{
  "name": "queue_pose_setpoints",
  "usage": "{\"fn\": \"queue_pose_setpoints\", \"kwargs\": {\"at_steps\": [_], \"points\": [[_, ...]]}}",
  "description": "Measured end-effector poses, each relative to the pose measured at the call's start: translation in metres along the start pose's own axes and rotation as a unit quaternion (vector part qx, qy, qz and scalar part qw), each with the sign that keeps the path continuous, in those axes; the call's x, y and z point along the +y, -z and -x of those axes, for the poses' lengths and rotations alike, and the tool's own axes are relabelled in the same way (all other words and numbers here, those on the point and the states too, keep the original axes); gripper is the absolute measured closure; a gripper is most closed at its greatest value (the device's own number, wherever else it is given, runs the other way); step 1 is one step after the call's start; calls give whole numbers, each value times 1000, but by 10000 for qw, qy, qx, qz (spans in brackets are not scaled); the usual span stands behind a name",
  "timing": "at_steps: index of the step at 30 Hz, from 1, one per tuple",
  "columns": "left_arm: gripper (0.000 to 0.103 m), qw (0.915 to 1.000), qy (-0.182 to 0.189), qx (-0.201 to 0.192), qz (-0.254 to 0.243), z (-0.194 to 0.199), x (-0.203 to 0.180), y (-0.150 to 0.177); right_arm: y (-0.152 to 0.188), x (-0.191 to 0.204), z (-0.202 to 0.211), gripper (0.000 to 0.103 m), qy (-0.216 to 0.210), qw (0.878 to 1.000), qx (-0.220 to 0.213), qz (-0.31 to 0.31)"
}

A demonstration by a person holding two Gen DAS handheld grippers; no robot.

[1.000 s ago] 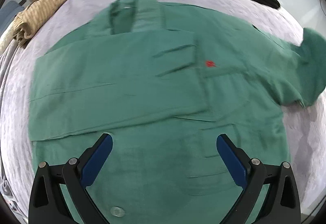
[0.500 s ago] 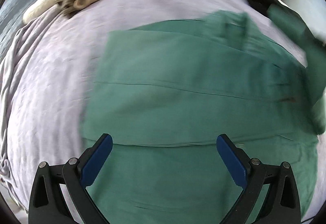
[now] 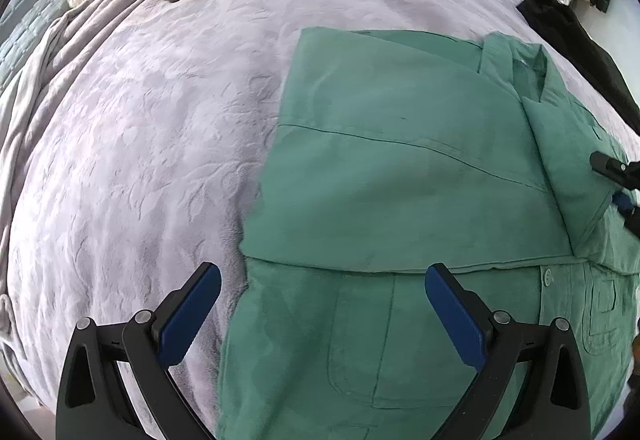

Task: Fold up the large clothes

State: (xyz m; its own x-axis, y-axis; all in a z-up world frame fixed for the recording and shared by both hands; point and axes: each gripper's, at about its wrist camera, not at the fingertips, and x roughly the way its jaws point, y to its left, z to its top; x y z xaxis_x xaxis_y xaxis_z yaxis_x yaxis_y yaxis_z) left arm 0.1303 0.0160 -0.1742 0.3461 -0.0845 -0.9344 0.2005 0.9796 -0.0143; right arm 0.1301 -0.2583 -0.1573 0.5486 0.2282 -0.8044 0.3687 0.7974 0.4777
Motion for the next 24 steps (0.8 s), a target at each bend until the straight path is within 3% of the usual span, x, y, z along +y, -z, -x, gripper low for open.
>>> {"fn": "queue_pose_setpoints", "kwargs": {"at_steps": [2, 5, 7, 9, 11, 13, 16, 19, 22, 24], "points": [[1, 10000, -21, -47, 61, 3, 7, 1, -1, 32, -3, 79, 139, 9980, -35, 620], [1, 9997, -100, -119, 197, 7, 19, 3, 12, 82, -15, 79, 322, 9834, 144, 1780], [1, 9993, -157, -94, 331, 5, 27, 4, 32, 106, -32, 73, 448, 9693, 482, 2369], [1, 9989, -195, -27, 436, 3, 34, 4, 52, 117, -44, 57, 546, 9557, 749, 2793], [1, 9985, -201, 27, 507, 0, 38, 5, 66, 120, -47, 55, 410, 9516, 923, 2903], [1, 9987, -54, 41, 503, 0, 38, 3, 71, 112, -41, 55, 285, 9562, 1021, 2727], [1, 9985, 368, 52, 396, 0, 23, -3, 65, 71, -18, 51, 106, 9752, 1074, 1932], [1, 9940, 1058, 159, 239, -6, -6, -13, 60, 11, 16, 48, 44, 9905, 989, 952], [1, 9845, 1717, 345, -2, -21, -40, -23, 60, -53, 51, 48, 19, 9966, 820, -35], [1, 9795, 1947, 516, -73, -32, -62, -28, 61, -89, 67, 48, -125, 9954, 634, -714]]}}
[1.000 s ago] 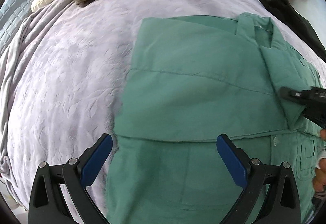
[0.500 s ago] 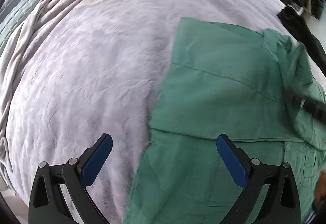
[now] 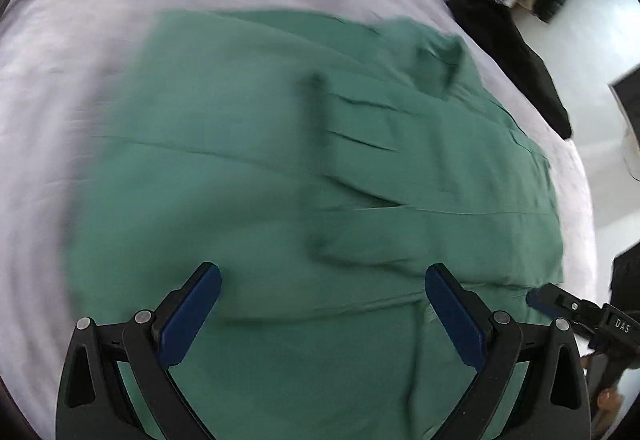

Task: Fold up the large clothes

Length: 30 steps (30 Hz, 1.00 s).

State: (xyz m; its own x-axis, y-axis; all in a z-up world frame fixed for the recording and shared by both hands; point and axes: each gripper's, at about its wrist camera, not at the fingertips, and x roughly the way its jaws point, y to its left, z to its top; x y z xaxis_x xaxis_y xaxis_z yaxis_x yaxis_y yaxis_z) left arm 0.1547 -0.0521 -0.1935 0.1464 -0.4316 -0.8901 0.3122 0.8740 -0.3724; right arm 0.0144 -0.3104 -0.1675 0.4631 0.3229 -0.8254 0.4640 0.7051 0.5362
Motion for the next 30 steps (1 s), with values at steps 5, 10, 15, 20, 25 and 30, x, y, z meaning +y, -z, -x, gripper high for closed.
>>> {"fn": "queue_pose_setpoints", "kwargs": {"at_steps": [5, 10, 15, 20, 25, 30], "points": [[36, 9999, 17, 76, -124, -24, -25, -12, 0, -89, 41, 42, -713, 9809, -690, -1672], [76, 9995, -30, -136, -278, -4, -30, -25, -4, -130, 56, 42, -985, 9610, -1137, -2321], [76, 9979, 31, -448, -463, 31, -18, -28, -6, -140, 61, 46, -1138, 9489, -1371, -2606], [76, 9988, -103, -259, -408, 17, -11, -24, -8, -137, 72, 100, -723, 9576, -1508, -2347], [76, 9985, -336, -26, -428, -10, -7, -6, 5, -149, 64, 100, 8, 9664, -1325, -2204], [43, 9973, -577, -220, -388, 9, -2, -4, 19, -151, 74, 93, -369, 9762, -840, -1963]]}}
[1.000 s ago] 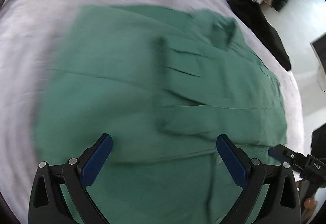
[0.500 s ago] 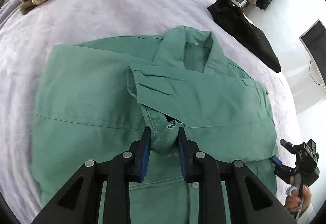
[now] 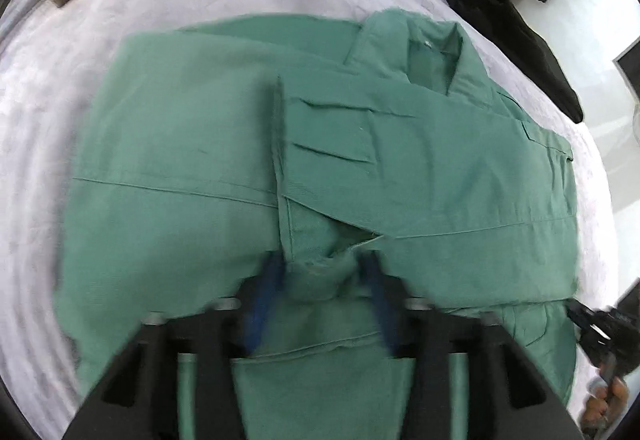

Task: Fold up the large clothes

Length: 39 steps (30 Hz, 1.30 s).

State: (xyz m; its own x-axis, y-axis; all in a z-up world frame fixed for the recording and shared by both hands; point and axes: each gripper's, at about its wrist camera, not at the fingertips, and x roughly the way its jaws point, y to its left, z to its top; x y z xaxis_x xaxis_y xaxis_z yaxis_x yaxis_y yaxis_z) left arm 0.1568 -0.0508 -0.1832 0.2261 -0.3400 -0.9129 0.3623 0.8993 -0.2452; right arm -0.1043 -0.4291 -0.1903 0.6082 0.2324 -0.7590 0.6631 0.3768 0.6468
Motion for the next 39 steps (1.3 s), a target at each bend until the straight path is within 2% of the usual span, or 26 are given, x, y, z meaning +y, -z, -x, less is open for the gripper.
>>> {"fn": "queue_pose_setpoints", "kwargs": {"at_steps": [1, 2, 3, 5, 7, 9, 11, 14, 16, 17, 20, 24, 27, 29, 33, 36, 39], "points": [[36, 9998, -162, -126, -47, 7, 1, 0, 3, 13, 8, 92, 32, 9993, 57, 363], [33, 9996, -209, -187, -87, 11, 1, 0, 3, 25, 15, 84, 77, 9975, 40, 708], [33, 9995, -195, -222, -97, 16, 3, 1, 0, 35, 20, 60, 82, 9958, -17, 916], [33, 9995, -189, -233, -64, 21, 6, 0, -15, 58, 28, 31, 45, 9918, -296, 1239], [33, 9993, -275, -240, -60, 20, 7, -3, -45, 78, 19, 31, 41, 9898, -420, 1359], [33, 9990, -353, -270, -53, 17, 6, -5, -72, 91, 0, 36, 94, 9895, -455, 1370], [33, 9988, -384, -303, -49, 14, 4, -7, -98, 103, -26, 38, 342, 9870, -417, 1512], [33, 9985, -430, -321, -88, 12, -2, -8, -124, 113, -64, 39, 475, 9867, -162, 1546], [33, 9984, -458, -308, -115, 7, -8, -10, -130, 115, -82, 97, 446, 9880, 122, 1477], [33, 9985, -451, -292, -128, 5, -9, -10, -130, 120, -82, 100, 497, 9869, 89, 1530], [33, 9982, -500, -246, -214, -5, -14, -11, -131, 135, -77, 100, 780, 9775, -255, 1941], [33, 9963, -725, -189, -410, -32, -21, -17, -144, 113, -92, 100, 1218, 9752, -281, 1826], [33, 9956, -808, -183, -447, -36, -24, -22, -145, 96, -91, 101, 1031, 9834, -390, 1444], [33, 9965, -643, -289, -459, -26, -21, -26, -141, 96, -84, 100, 1037, 9838, -405, 1405], [33, 9956, -717, -386, -465, -18, -12, -44, -122, 107, -60, 98, 1183, 9775, -453, 1684], [33, 9964, -609, -377, -454, -11, -14, -46, -99, 117, -36, 98, 1042, 9751, -534, 1885], [33, 9966, -486, -343, -571, -4, -21, -35, -68, 124, -21, 98, 842, 9730, -320, 2124]]}}
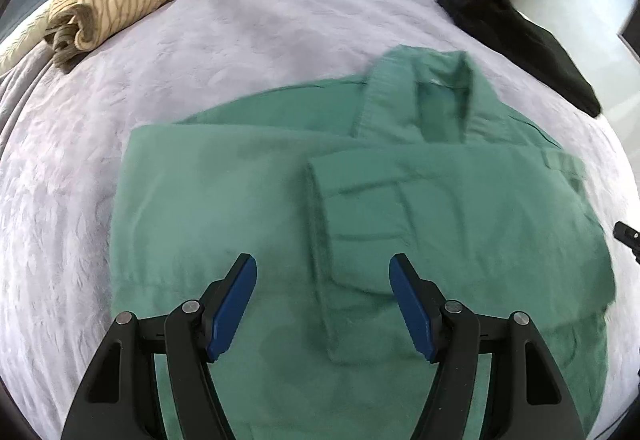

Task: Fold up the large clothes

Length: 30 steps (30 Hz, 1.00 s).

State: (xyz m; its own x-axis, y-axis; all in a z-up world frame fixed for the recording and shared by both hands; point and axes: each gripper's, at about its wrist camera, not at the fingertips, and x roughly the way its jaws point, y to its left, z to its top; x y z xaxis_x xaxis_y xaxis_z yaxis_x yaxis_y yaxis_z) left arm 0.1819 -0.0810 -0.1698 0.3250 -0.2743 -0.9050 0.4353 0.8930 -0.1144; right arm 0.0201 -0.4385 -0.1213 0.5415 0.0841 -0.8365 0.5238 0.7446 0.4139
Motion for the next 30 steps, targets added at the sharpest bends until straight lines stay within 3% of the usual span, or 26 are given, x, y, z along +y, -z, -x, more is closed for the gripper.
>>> {"fn": "queue_pose_setpoints", "kwargs": {"at_steps": [3, 6, 7, 10, 19, 20, 24, 30], "points": [[33, 9999, 10, 106, -114, 0, -10, 17, 26, 9, -3, 98, 73, 9990, 355, 280], [32, 9981, -462, 273, -303, -20, -9, 33, 46, 4, -23, 98, 652, 9941, 663, 557], [30, 9987, -362, 252, -263, -23, -5, 36, 49, -3, -32, 100, 816, 9922, 758, 554], [20, 9992, -307, 165, -182, -26, 4, 39, 53, -24, -38, 103, 469, 9960, 698, 293], [20, 9971, -673, 357, -59, 5, 16, 61, 67, -43, 2, 103, 835, 9948, 564, -156], [20, 9968, -703, 389, -21, 9, 19, 66, 69, -46, 7, 96, 835, 9946, 560, -269], [20, 9959, -762, 473, 61, 24, 24, 81, 77, -51, 21, 96, 633, 9946, 543, -625], [20, 9947, -796, 633, 135, 39, 20, 105, 93, -31, 31, 96, 586, 9948, 660, -516]]}}
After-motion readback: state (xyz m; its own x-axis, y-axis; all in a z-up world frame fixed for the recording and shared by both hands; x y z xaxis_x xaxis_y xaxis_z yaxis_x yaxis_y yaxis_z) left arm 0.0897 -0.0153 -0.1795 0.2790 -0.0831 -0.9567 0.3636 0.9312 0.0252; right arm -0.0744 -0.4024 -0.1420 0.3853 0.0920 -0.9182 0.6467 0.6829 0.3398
